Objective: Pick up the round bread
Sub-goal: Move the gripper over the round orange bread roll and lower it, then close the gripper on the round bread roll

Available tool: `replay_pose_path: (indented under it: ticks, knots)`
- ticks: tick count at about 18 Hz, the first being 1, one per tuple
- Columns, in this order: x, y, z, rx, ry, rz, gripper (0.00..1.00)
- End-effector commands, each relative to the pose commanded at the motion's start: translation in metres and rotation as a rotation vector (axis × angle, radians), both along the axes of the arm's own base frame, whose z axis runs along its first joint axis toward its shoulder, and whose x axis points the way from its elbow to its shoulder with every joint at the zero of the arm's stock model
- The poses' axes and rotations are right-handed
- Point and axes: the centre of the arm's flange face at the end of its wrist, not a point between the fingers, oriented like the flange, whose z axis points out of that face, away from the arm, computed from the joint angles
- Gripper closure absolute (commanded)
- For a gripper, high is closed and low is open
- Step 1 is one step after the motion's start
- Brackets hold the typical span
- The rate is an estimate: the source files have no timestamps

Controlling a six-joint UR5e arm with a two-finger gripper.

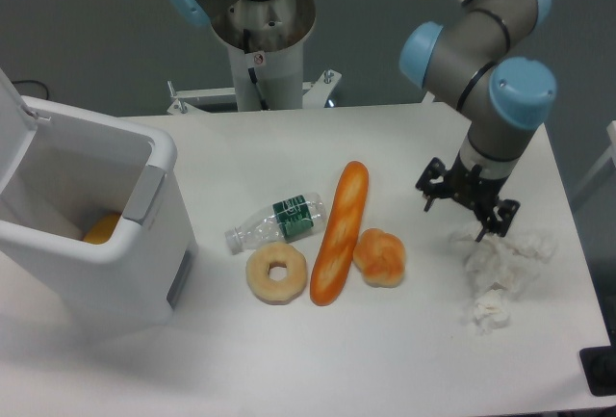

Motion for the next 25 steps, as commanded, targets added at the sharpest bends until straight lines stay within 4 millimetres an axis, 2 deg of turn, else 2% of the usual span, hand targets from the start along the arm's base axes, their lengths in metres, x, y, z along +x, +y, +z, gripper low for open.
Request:
replay_pose_path:
  ticks: [2,6,10,15,20,25]
  knots:
    - [0.018,0.010,-0.021,-0.021,-0.039,-0.020,0.00]
    - [0.037,0.006,-0.040,-0.043,-0.082,-0.034,0.00]
    - [0.049,0.012,-0.049,-0.057,-0.096,-0.050,0.00]
    - [0.047,0.013,-0.055,-0.058,-0.099,-0.051,0.00]
    - [0.045,0.014,-0.053,-0.052,-0.084,-0.045,0.40]
    - [0.044,0.015,-0.053,-0.046,-0.069,-0.044,0.89]
